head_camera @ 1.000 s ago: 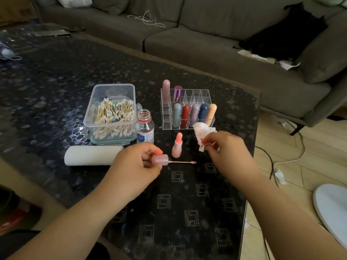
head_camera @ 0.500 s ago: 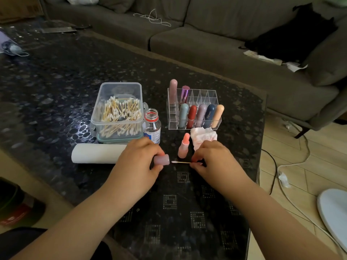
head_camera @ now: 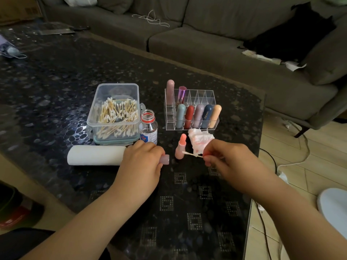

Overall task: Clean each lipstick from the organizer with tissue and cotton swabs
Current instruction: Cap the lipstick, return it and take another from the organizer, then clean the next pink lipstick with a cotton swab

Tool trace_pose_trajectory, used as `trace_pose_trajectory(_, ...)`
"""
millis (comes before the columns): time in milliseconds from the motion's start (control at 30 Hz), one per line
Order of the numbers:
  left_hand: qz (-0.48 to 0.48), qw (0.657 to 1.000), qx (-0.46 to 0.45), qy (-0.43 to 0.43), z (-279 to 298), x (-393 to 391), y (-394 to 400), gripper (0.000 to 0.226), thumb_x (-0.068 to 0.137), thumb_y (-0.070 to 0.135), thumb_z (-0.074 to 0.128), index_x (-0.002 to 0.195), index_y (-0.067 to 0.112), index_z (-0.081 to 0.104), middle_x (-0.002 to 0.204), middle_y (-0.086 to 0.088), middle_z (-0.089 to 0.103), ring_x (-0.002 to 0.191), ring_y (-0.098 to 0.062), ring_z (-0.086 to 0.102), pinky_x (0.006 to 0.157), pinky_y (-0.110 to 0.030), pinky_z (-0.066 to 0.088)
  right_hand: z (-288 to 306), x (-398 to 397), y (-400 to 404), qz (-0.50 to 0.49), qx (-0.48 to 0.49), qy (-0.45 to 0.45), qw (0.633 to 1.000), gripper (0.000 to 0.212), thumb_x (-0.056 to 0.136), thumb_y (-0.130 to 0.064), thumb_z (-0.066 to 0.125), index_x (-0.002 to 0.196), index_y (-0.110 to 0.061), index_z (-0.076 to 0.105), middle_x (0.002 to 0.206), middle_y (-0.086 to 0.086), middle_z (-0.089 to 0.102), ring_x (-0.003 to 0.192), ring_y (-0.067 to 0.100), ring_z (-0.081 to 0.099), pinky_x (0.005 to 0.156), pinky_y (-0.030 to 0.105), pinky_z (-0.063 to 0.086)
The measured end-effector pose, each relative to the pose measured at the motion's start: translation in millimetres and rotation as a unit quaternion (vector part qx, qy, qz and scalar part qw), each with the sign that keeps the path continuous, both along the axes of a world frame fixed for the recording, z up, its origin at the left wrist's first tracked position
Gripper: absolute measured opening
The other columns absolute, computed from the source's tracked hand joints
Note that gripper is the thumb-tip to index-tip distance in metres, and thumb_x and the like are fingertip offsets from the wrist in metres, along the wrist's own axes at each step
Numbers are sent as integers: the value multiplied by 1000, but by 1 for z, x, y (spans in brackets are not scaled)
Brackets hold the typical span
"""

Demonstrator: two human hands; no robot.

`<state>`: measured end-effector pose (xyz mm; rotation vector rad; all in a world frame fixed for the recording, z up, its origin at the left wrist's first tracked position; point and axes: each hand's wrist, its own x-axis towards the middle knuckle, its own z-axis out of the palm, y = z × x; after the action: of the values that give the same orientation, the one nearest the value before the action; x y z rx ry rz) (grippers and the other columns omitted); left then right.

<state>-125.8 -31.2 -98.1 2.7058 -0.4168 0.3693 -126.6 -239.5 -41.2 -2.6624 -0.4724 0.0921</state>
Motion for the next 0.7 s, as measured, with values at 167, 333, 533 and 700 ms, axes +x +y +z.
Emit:
trace_pose_trajectory(167,54,998,-7,-27,2,-1,-9,35,68,31,78,97,15,69,94,0,65,90,-25,59,74,-39,47,0,-2,-5,-6,39,11,999,24,93,-18,58,113,-27,68,85,-18,64,83,-9,56,73,2,41)
trace_pose_trajectory(333,73,997,-5,-17,6,7,-19,45,72,51,72,104,20,71,104,3,61,104,-22,49,84,-37,39,3,-4,-7,-3,27,-7,1000,19,92,-17,59,104,-26,71,85,-27,56,81,-6,54,75,1,39)
trace_pose_trajectory(533,84,996,-28,4,3,16,-30,42,77,56,63,103,24,71,109,8,53,109,-16,37,85,-28,22,6,-10,-12,-24,52,-21,998,17,91,-18,60,99,-29,70,80,-28,54,82,-8,54,70,1,39)
trace_pose_trajectory(700,91,995,-6,29,3,19,-38,38,78,58,62,96,25,71,106,9,50,108,-15,34,86,-30,22,8,-13,-14,-30,65,-14,997,17,91,-19,60,98,-31,70,80,-27,55,90,-9,51,70,3,41)
